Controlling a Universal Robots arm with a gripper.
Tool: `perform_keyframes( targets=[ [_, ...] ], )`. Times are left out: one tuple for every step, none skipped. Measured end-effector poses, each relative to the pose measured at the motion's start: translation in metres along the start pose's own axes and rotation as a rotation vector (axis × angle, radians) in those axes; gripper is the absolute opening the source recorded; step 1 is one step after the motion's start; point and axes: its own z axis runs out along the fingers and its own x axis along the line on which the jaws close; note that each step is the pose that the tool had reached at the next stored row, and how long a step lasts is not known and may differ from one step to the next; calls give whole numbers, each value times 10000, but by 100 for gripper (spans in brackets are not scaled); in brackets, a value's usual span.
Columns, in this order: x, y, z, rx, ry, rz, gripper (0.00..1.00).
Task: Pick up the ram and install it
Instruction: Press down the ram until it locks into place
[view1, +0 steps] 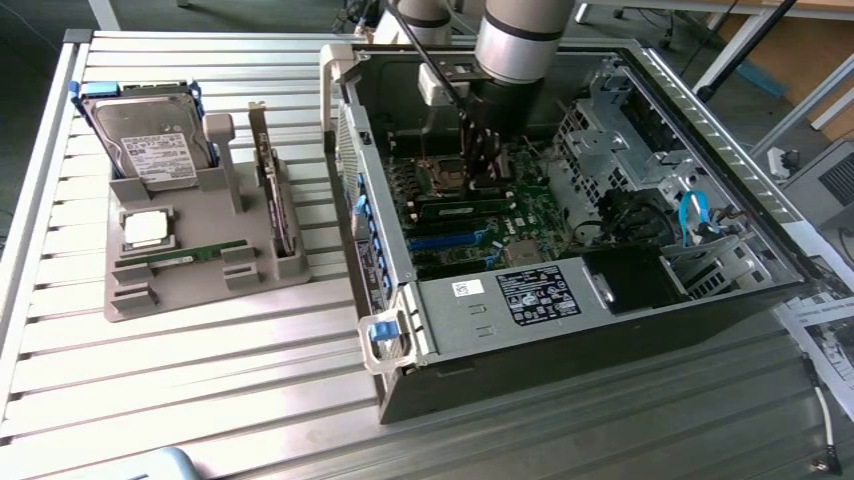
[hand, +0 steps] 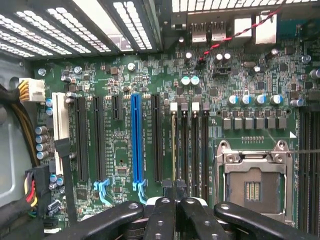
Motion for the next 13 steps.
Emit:
perform_keyframes(
  targets=[
    [1,16,0,0,0,0,11],
    [2,36,0,1,0,0,11],
    [2,59,0,3,0,-1,11],
    [3,80,-1,5,0,0,11],
    [3,103,-1,7,0,0,11],
    [4,125,-1,9,0,2,11],
    [4,146,-1,12,0,2,11],
    [5,171,-1,14,0,1,11],
    [5,192,-1,15,0,2,11],
    [6,211,-1,17,0,1,11],
    [6,228,-1,16,0,2,11],
    [6,243,0,16,-1,2,11],
    [7,261,1,17,-2,2,11]
  ],
)
